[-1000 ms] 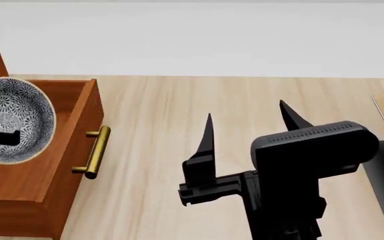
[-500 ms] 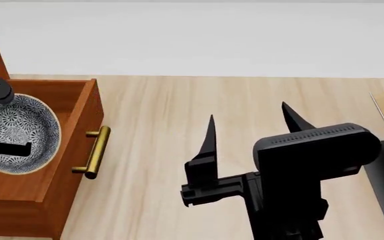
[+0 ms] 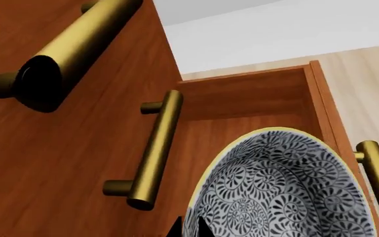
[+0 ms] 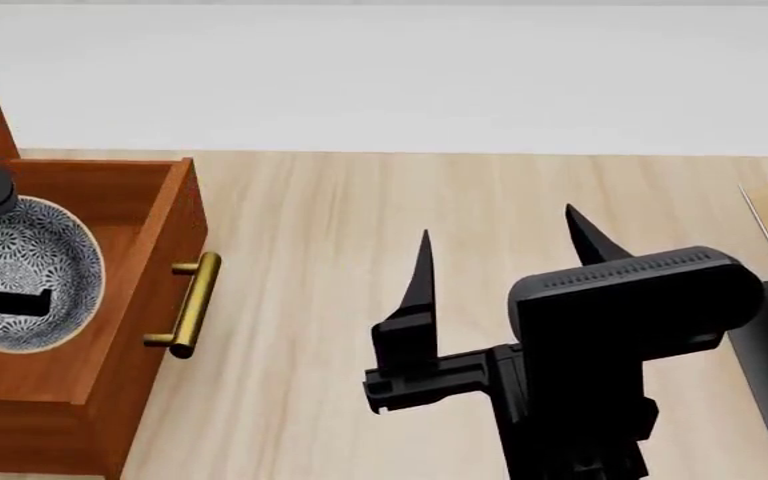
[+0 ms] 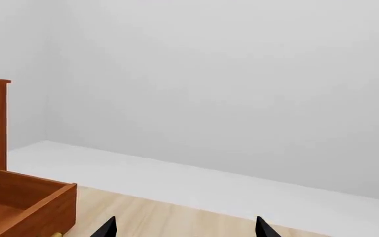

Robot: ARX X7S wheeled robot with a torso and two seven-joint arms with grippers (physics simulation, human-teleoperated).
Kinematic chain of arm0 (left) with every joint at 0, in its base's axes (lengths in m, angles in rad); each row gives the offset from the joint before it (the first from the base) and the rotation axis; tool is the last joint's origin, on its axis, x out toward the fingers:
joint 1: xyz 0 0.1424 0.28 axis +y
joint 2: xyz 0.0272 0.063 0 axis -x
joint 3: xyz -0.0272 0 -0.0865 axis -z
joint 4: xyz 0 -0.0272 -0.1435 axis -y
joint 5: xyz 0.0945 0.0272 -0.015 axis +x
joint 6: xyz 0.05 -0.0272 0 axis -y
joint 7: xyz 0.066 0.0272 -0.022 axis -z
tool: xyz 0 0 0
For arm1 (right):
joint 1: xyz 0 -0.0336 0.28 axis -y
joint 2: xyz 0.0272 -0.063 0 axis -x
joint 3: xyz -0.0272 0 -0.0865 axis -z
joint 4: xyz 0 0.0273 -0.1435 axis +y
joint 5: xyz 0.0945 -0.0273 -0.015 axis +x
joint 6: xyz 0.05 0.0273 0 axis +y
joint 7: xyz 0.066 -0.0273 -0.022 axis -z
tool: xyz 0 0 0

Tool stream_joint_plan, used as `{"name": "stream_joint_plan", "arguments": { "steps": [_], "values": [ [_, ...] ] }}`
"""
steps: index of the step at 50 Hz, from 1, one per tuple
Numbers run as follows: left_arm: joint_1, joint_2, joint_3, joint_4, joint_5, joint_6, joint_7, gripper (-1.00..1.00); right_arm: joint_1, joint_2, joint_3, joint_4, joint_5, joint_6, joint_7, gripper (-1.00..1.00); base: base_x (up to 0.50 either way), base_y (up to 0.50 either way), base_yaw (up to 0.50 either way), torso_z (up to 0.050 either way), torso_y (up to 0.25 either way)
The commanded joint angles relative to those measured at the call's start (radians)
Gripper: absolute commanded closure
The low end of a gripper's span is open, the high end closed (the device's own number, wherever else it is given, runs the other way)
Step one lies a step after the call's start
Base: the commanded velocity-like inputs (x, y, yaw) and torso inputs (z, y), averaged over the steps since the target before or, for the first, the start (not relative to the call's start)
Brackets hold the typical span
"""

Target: Put the bowl in the bottom drawer of the cabinet.

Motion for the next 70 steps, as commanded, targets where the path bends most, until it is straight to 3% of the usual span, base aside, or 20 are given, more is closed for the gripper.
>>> {"name": "stream_joint_plan", "arguments": {
  "steps": [1, 70],
  "values": [
    [0.003, -0.010, -0.010, -0.019, 0.021, 0.015, -0.006, 1.00, 0.002, 0.002, -0.004, 0.002, 0.002, -0.002, 0.003, -1.00, 0.00, 0.00, 0.00, 0.000, 0.010],
    [-0.013, 0.120, 0.075, -0.420, 0.176, 0.216, 0.165, 1.00, 0.013, 0.011, -0.034, 0.040, 0.004, -0.025, 0.021, -1.00, 0.00, 0.00, 0.00, 0.000, 0.000]
  ]
}}
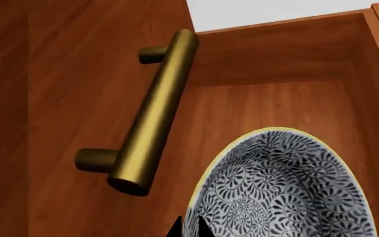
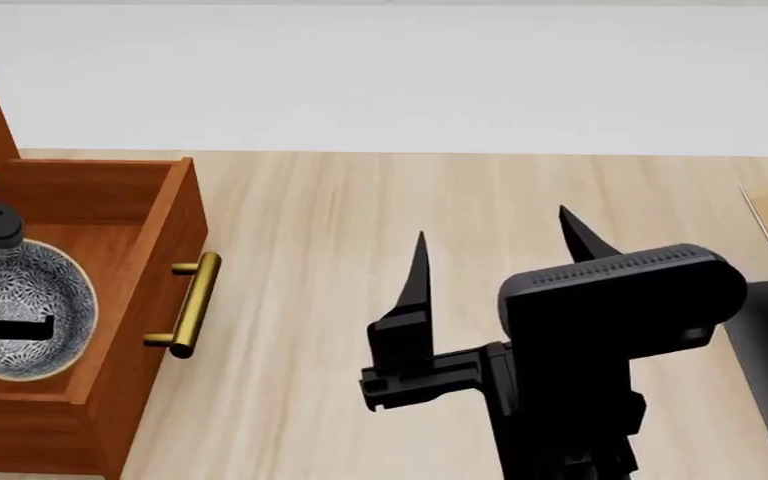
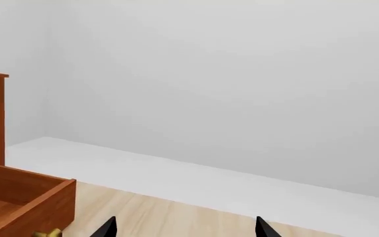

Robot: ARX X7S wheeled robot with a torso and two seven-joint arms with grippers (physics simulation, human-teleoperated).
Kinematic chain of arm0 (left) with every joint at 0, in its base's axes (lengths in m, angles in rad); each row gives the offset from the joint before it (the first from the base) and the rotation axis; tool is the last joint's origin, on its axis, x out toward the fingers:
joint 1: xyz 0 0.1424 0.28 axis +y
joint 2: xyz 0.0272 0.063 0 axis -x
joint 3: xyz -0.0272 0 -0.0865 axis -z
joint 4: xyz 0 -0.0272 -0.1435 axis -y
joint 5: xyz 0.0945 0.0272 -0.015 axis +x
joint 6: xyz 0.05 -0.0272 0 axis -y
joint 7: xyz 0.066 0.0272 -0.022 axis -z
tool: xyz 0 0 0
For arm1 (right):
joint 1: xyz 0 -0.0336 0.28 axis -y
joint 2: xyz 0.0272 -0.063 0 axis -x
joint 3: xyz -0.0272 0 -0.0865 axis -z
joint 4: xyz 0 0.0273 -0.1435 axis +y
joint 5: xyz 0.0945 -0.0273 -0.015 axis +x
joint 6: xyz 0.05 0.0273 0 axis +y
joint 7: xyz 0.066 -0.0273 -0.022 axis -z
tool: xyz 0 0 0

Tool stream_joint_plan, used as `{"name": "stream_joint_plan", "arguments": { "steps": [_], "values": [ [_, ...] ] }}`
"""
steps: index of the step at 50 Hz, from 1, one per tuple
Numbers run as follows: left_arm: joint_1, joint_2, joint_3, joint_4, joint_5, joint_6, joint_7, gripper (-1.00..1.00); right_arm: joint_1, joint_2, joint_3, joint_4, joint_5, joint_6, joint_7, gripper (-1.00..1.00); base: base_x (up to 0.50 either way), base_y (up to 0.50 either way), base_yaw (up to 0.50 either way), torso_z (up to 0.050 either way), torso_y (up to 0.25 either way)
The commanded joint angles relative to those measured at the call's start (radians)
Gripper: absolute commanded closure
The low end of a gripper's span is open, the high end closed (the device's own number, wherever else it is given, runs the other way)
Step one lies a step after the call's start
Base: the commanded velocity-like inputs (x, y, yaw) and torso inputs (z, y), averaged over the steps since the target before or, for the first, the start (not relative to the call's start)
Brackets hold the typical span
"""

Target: Put the bowl in the bottom drawer of the cabinet.

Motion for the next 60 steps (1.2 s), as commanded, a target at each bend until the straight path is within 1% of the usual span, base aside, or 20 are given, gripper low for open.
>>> {"name": "stream_joint_plan", "arguments": {
  "steps": [1, 44, 59, 60],
  "values": [
    [-0.009, 0.023, 0.010, -0.061, 0.033, 0.034, 0.018, 1.00, 0.002, 0.003, -0.002, 0.006, 0.002, -0.004, 0.002, -1.00, 0.00, 0.00, 0.00, 0.000, 0.000],
    [-0.011, 0.074, 0.039, -0.185, 0.073, 0.085, 0.067, 1.00, 0.000, 0.012, -0.004, 0.007, 0.016, -0.013, 0.012, -1.00, 0.00, 0.00, 0.00, 0.000, 0.000],
    [-0.008, 0.077, 0.042, -0.190, 0.071, 0.080, 0.077, 1.00, -0.001, 0.015, -0.006, 0.009, 0.019, -0.017, 0.015, -1.00, 0.00, 0.00, 0.00, 0.000, 0.000],
    [-0.007, 0.075, 0.042, -0.185, 0.071, 0.079, 0.074, -1.00, 0.000, 0.015, -0.007, 0.008, 0.019, -0.016, 0.016, -1.00, 0.00, 0.00, 0.00, 0.000, 0.000]
  ]
}}
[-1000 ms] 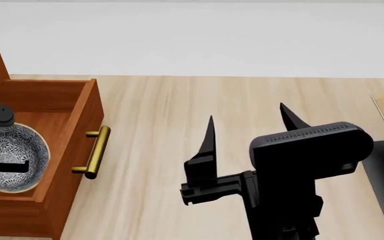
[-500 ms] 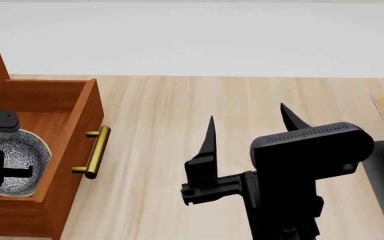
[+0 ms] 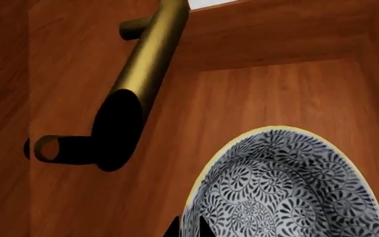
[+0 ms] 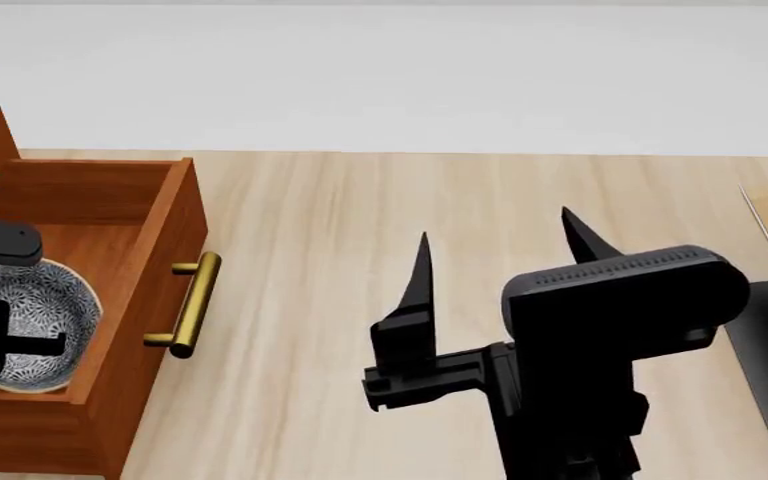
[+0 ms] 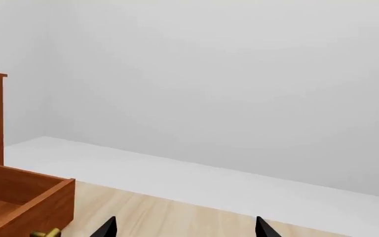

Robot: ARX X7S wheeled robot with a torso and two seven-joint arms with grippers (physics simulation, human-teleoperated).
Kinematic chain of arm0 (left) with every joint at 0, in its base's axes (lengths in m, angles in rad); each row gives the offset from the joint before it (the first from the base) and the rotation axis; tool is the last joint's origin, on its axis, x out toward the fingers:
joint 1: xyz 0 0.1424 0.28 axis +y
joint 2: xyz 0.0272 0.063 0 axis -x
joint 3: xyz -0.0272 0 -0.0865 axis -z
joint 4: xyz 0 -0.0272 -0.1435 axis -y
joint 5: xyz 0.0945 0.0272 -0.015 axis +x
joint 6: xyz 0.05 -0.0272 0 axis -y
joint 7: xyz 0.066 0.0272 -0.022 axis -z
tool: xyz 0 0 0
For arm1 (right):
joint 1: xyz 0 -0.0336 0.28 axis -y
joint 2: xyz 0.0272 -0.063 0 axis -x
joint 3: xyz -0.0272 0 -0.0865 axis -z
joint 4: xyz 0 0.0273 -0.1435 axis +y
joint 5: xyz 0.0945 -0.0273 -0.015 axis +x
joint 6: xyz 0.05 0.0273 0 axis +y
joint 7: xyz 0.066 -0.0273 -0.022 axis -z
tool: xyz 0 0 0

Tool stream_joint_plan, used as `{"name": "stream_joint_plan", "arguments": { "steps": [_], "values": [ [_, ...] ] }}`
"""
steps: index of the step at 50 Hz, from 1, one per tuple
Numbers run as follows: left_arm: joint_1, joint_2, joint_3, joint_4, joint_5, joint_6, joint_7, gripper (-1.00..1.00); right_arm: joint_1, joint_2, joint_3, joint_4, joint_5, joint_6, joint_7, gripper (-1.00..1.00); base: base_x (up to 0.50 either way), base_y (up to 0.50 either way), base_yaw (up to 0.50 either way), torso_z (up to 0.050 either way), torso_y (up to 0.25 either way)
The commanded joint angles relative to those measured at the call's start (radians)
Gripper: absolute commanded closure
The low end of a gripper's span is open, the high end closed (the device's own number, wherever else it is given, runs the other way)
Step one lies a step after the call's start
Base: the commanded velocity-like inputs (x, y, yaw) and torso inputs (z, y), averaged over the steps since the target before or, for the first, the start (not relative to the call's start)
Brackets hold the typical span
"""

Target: Put the bowl in the bottom drawer of the cabinet.

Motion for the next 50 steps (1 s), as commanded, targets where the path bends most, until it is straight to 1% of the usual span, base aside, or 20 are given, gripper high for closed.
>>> {"name": "stream_joint_plan", "arguments": {
  "steps": [1, 21, 39, 50],
  "values": [
    [0.008, 0.000, 0.006, -0.004, -0.022, -0.003, 0.011, -1.00, 0.000, 0.002, -0.002, 0.000, 0.003, -0.002, 0.002, -1.00, 0.00, 0.00, 0.00, 0.000, 0.000],
    [0.029, -0.034, -0.012, 0.100, -0.052, -0.039, -0.023, -1.00, 0.007, 0.004, -0.010, -0.005, 0.009, 0.004, 0.011, -1.00, 0.00, 0.00, 0.00, 0.000, 0.000],
    [0.092, -0.112, -0.051, 0.368, -0.125, -0.117, -0.127, -1.00, 0.012, 0.004, -0.015, -0.011, 0.017, 0.007, 0.016, -1.00, 0.00, 0.00, 0.00, 0.000, 0.000],
    [0.113, -0.137, -0.066, 0.452, -0.151, -0.136, -0.160, -1.00, 0.008, 0.009, -0.011, -0.018, 0.024, 0.007, 0.020, -1.00, 0.00, 0.00, 0.00, 0.000, 0.000]
  ]
}}
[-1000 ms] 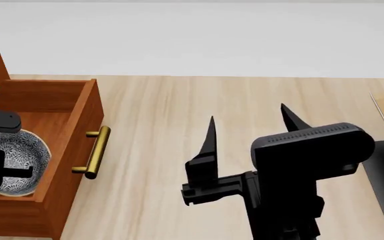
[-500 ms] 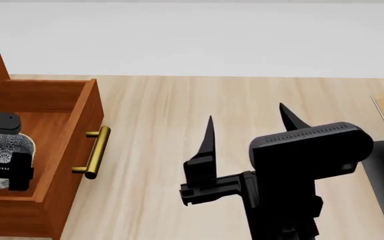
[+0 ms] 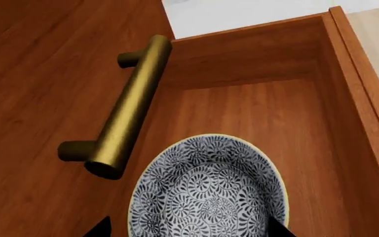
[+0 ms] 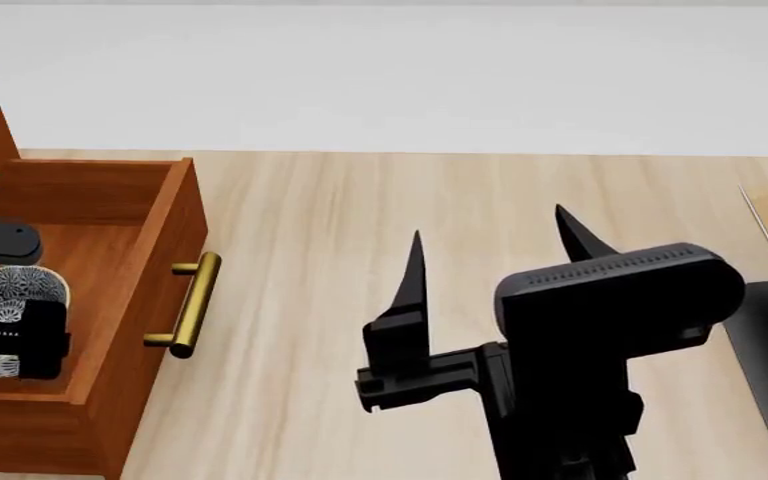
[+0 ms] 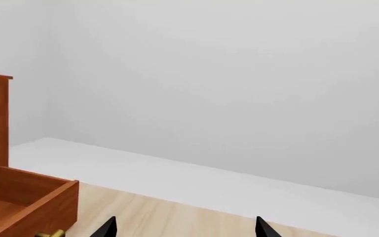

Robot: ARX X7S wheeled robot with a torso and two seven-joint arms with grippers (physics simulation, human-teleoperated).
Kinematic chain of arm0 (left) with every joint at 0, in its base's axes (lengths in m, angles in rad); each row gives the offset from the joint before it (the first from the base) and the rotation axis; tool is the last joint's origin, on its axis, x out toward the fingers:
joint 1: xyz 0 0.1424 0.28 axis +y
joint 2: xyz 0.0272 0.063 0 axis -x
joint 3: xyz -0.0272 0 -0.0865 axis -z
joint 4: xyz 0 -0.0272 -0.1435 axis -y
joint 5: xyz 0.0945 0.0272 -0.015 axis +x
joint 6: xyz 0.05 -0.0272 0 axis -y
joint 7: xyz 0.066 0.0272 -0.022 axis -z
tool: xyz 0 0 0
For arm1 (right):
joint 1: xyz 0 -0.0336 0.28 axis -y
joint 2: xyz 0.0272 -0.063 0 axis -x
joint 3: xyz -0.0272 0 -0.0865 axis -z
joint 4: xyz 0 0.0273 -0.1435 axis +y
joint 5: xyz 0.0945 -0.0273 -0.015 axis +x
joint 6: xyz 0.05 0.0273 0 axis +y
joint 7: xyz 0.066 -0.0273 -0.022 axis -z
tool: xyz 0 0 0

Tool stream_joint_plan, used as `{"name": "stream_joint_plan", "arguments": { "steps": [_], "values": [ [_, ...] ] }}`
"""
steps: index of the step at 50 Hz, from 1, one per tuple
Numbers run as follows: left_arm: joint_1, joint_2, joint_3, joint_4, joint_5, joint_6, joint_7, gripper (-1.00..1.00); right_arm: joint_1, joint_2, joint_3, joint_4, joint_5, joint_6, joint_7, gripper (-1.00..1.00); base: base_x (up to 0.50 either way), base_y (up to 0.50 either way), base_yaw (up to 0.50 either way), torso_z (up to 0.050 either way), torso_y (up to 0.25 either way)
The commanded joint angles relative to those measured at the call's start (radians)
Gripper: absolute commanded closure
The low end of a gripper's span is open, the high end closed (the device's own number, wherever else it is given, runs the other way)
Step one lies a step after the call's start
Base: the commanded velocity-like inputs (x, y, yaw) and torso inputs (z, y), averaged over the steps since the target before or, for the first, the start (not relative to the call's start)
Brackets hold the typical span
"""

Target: Put the bowl in the bottom drawer of the cabinet.

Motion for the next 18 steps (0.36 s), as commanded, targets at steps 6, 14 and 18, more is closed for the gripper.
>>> {"name": "stream_joint_plan", "arguments": {
  "steps": [6, 14, 18],
  "values": [
    [0.033, -0.038, -0.020, 0.128, -0.037, -0.032, -0.054, -1.00, -0.003, 0.005, 0.001, -0.004, 0.007, -0.004, 0.003, -1.00, 0.00, 0.00, 0.00, 0.000, 0.000],
    [0.045, -0.053, -0.032, 0.168, -0.054, -0.042, -0.071, -1.00, -0.006, 0.007, 0.003, -0.003, 0.010, -0.010, 0.003, -1.00, 0.00, 0.00, 0.00, 0.000, 0.000],
    [0.057, -0.061, -0.037, 0.197, -0.065, -0.047, -0.084, -1.00, -0.006, 0.007, 0.002, 0.000, 0.011, -0.013, 0.002, -1.00, 0.00, 0.00, 0.00, 0.000, 0.000]
  ]
}}
